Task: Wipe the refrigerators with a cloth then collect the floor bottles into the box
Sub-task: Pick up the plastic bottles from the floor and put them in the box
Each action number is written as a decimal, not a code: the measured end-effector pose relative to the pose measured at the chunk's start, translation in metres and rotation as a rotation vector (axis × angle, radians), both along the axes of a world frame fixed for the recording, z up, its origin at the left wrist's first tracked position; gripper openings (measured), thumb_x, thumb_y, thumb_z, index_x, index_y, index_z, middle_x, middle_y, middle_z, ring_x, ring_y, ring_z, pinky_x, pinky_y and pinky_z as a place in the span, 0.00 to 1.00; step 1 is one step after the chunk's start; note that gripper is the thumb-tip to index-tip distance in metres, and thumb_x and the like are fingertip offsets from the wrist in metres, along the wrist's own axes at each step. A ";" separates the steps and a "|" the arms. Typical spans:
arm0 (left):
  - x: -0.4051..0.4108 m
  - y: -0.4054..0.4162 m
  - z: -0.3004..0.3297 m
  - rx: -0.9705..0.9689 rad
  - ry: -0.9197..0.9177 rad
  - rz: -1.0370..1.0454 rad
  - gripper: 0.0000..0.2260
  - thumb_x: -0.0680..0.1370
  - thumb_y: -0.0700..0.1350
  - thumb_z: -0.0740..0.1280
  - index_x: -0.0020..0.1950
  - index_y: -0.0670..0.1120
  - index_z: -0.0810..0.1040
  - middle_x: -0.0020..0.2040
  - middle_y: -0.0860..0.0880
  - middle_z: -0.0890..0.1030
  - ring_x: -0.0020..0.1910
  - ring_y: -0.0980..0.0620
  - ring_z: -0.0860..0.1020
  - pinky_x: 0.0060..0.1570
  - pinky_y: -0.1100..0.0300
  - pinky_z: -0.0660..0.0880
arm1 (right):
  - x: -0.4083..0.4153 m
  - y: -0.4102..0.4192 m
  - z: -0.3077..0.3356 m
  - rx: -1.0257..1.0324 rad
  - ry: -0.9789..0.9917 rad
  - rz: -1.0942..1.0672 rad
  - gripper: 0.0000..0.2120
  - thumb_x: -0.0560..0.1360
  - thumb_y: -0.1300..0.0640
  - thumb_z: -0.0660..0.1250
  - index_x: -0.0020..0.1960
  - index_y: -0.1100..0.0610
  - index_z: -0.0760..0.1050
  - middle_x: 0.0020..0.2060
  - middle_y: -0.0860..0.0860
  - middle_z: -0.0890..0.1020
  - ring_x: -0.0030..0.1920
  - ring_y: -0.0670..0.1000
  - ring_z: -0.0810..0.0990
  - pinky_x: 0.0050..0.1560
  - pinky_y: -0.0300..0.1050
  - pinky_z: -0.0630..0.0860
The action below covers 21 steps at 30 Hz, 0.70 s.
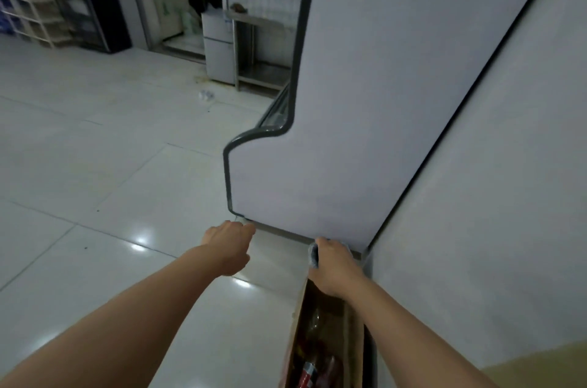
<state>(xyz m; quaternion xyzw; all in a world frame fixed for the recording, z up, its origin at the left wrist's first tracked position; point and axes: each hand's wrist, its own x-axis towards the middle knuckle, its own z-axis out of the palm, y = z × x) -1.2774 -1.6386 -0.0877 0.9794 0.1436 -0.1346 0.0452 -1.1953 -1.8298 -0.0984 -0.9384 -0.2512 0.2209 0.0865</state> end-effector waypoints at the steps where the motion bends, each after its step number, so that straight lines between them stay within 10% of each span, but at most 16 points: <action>1: -0.006 0.011 0.007 -0.001 -0.011 0.014 0.20 0.77 0.47 0.63 0.68 0.47 0.64 0.62 0.47 0.74 0.62 0.46 0.71 0.56 0.54 0.69 | -0.003 0.012 0.008 -0.006 -0.008 0.020 0.23 0.76 0.52 0.64 0.68 0.58 0.63 0.64 0.57 0.68 0.63 0.56 0.69 0.59 0.49 0.71; 21: -0.133 0.343 0.093 0.044 -0.134 0.189 0.22 0.77 0.49 0.64 0.69 0.48 0.62 0.62 0.46 0.73 0.61 0.46 0.72 0.55 0.54 0.70 | -0.095 0.361 0.111 0.051 -0.120 0.221 0.31 0.76 0.49 0.65 0.73 0.57 0.57 0.68 0.57 0.66 0.68 0.58 0.66 0.66 0.52 0.68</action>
